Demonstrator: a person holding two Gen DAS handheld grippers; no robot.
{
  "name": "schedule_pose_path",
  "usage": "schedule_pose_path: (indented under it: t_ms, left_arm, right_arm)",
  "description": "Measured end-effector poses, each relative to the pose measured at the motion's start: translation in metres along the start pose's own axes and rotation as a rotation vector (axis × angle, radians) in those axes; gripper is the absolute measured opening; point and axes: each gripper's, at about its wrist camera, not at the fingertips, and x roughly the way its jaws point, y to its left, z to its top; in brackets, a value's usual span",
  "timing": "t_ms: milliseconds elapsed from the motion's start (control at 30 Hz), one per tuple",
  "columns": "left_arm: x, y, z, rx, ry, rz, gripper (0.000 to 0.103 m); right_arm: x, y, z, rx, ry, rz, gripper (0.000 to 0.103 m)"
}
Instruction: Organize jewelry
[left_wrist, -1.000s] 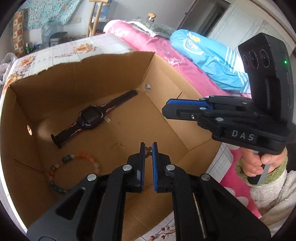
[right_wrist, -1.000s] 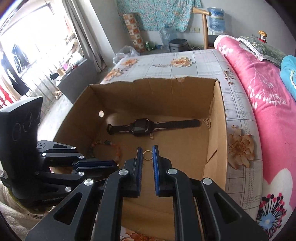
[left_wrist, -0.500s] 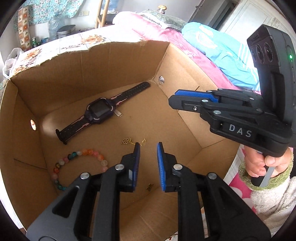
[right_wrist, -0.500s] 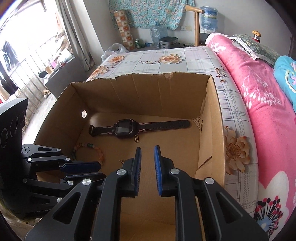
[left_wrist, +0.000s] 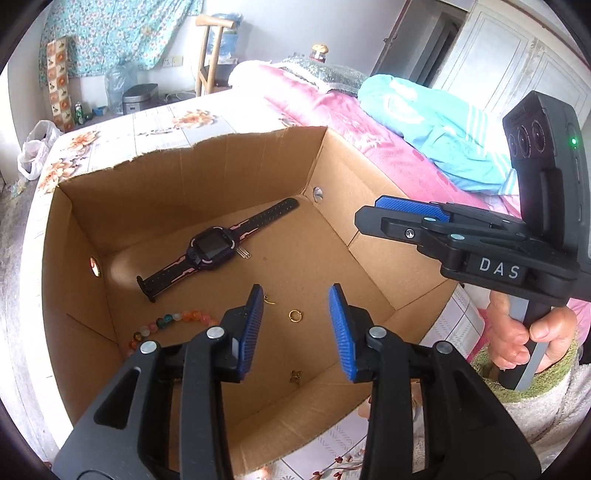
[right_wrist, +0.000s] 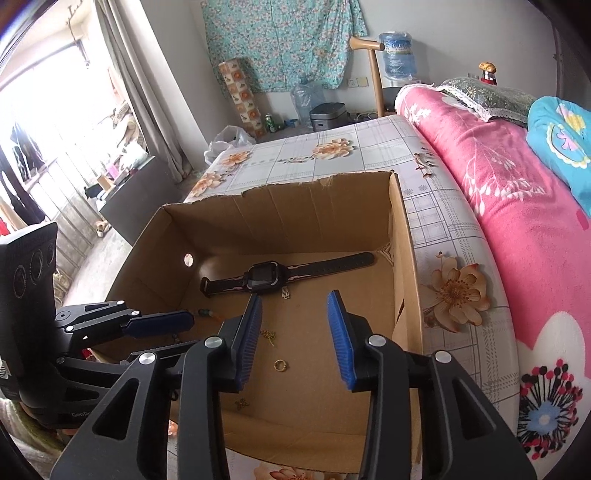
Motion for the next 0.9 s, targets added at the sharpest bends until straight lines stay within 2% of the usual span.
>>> schedule_pose_path:
  t_ms: [167,600,900]
  left_arm:
    - [-0.012,-0.005,-0.004,0.023,-0.032,0.015,0.044]
    - [-0.043,-0.017,-0.026,0.095,-0.103,0.043,0.067]
    - [-0.054,-0.027,-0.045,0.135,-0.114,0.051,0.074]
  right_arm:
    - [-0.009,0.006,0.001,0.003,-0.027,0.017,0.041]
    - [-0.035,0.028,-0.006,-0.017,-0.072,0.032,0.059]
    - [-0.046,0.04,-0.013,-0.023,-0.082,0.043,0.061]
